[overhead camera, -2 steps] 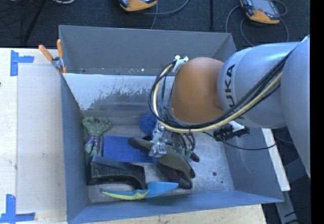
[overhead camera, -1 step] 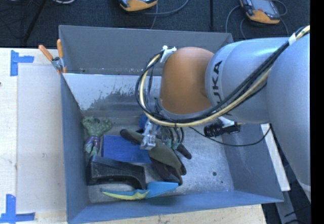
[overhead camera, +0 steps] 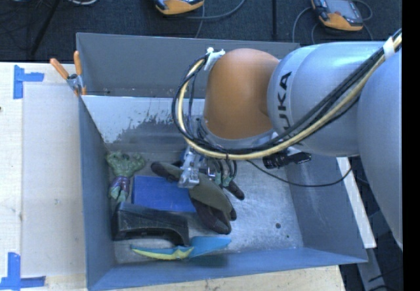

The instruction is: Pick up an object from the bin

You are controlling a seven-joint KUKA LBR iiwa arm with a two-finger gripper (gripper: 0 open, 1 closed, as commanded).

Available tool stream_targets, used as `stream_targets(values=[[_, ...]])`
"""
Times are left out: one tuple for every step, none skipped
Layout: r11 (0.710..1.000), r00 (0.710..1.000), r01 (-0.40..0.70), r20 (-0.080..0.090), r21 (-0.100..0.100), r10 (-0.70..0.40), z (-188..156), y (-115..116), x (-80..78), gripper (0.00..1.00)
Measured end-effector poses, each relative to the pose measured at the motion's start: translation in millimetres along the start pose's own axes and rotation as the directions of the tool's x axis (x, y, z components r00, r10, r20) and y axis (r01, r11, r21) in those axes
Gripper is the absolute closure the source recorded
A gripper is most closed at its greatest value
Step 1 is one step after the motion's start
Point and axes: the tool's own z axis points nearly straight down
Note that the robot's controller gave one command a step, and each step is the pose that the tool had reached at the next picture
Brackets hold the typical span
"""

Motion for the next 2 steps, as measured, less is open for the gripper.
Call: stream_targets(values=[[0.999,0.999,0.052,0.004,0.001,-0.052,-2,5,-21.1,1.00],[0.986,0.986,-0.165,0.002,0.002,0.165,-4,99,-0.8,1.00]])
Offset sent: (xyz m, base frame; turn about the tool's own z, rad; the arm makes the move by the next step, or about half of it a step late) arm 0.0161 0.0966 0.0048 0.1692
